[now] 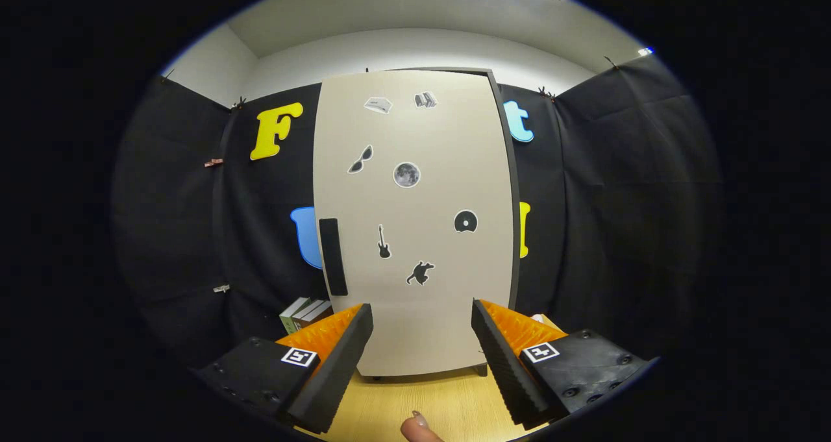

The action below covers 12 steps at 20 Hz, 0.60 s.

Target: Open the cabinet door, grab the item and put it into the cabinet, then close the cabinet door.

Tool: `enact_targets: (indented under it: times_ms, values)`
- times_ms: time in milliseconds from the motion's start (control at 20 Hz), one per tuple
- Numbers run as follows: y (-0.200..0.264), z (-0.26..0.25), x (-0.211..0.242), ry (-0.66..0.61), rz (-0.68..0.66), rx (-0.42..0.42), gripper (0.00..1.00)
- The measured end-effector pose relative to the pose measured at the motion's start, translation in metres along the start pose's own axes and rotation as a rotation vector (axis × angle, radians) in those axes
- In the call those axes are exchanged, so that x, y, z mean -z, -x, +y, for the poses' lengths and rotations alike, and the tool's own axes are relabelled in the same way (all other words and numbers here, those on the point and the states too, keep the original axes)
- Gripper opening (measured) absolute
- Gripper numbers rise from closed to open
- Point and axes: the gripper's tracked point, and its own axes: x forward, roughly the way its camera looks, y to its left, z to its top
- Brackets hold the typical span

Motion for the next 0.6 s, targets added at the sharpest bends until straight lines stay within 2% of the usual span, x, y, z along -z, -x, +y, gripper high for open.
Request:
enact_targets:
  times_ms: [600]
  values:
    - [-0.0023,-0.0039,0.0009,-0.001,0.003,0.006,0.98]
